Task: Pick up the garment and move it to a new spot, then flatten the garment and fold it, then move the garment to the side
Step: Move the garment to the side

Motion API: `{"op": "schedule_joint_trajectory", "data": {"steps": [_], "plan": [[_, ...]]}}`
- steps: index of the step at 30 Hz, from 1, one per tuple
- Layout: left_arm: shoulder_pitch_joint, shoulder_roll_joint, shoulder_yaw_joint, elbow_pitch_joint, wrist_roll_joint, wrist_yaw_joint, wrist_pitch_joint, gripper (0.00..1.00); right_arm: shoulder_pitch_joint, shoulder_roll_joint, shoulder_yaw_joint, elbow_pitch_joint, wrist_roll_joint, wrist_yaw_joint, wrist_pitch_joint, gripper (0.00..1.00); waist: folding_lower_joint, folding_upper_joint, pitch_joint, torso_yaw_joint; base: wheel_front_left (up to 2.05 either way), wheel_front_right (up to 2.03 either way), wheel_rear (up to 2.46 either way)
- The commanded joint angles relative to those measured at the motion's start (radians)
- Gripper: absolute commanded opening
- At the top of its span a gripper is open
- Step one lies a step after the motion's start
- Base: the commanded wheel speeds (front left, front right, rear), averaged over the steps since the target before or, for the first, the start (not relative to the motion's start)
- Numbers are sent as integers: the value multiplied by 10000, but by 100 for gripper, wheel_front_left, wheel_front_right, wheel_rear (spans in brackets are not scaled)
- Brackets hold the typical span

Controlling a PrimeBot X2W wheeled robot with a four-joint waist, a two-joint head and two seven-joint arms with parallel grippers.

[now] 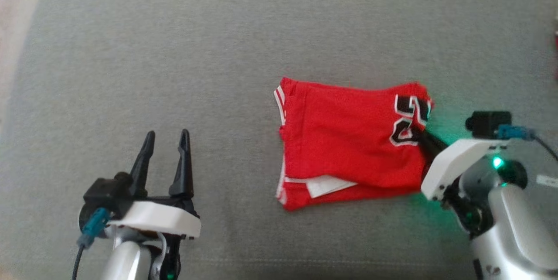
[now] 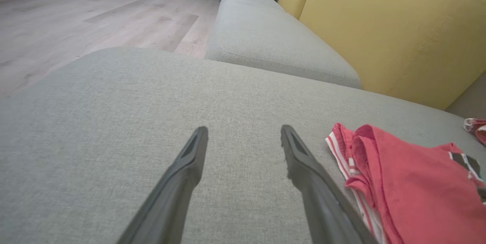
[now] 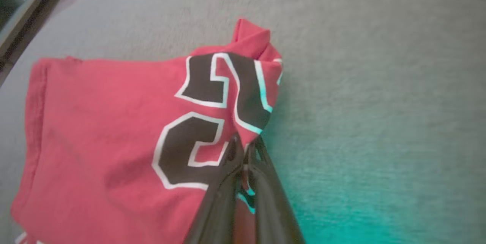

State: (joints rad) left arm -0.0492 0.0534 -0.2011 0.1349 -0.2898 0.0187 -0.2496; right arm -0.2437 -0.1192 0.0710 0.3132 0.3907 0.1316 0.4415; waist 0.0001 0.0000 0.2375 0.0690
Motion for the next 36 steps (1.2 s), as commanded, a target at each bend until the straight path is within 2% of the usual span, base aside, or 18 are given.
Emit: {"op": "schedule_joint_trajectory", "data": {"steps": [1,4,13,20,26,31,36], "plan": [[-382,-10,459,-364,165,-45,-122,100,-679,-121,-16,-455,-143,-9,-448,0,-1,0,138,-525,0,0,0],[-453,24,502,-451,321,-133,-122,100,-919,-305,-193,-623,-258,-9,-749,0,-1,0,282,-1165,0,0,0],[-761,352,445,-818,680,-248,-41,100,-1462,-744,-435,-1248,-307,-9,-882,0,-1,0,1055,-3667,0,0,0],[-1033,592,252,-1075,898,-287,312,100,-1695,-532,-408,-1120,-290,-9,-1296,0,-1,0,1497,-4599,0,0,0],[-1071,630,124,-1112,900,-291,444,100,-2002,-396,-328,-788,-342,-9,-1659,0,-1,0,1457,-4549,0,0,0],[-1064,547,101,-947,769,-242,340,100,-2723,-545,-431,-430,-564,-9,-1734,0,-1,0,1134,-3972,0,0,0],[-975,408,22,-719,604,-202,173,100,-3804,-924,-950,310,-1062,-9,-1602,0,-1,0,715,-3248,0,0,0]]}}
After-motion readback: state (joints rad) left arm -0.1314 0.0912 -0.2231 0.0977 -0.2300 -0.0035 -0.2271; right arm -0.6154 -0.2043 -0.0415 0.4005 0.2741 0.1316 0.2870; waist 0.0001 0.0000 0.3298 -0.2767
